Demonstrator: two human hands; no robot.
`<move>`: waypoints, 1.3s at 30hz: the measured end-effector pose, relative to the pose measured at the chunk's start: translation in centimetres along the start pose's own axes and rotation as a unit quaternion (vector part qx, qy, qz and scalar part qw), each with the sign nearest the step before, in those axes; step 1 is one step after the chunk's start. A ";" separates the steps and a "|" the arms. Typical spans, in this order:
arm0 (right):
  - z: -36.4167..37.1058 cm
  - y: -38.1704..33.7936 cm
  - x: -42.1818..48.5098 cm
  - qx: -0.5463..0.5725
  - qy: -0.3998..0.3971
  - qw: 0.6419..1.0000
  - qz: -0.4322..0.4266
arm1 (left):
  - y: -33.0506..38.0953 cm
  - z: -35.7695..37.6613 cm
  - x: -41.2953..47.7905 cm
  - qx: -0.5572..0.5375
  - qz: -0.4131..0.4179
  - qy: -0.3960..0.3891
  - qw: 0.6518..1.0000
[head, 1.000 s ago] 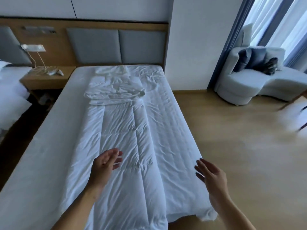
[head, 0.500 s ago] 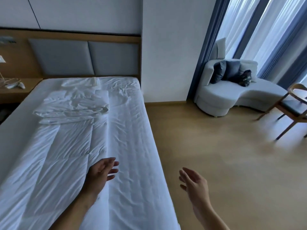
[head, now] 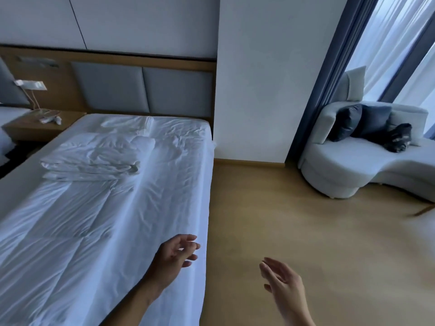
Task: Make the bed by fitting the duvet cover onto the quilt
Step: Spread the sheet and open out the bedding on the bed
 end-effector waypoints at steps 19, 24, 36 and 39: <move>2.2 -13.0 35.0 -0.004 -0.220 0.975 -0.036 | 5.1 6.1 16.2 -0.102 0.003 0.340 0.935; 9.8 -16.6 46.0 -0.024 -0.243 0.969 -0.045 | 6.3 2.4 28.9 -0.129 -0.006 0.357 0.925; 27.6 -23.8 70.6 -0.059 -0.301 0.951 -0.036 | 11.7 -4.9 56.7 -0.096 -0.030 0.363 0.926; 33.0 -24.2 77.4 -0.058 -0.338 0.939 -0.024 | 12.3 -6.4 64.2 -0.099 -0.035 0.382 0.918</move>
Point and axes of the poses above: each hand's wrist, its own x-axis towards the middle knuckle, its own z-axis out of the palm, y = z × x, the point moved 3 cm from there along x, towards the middle knuckle, and after that the axes turned 1 degree about z, right-handed, at the moved point
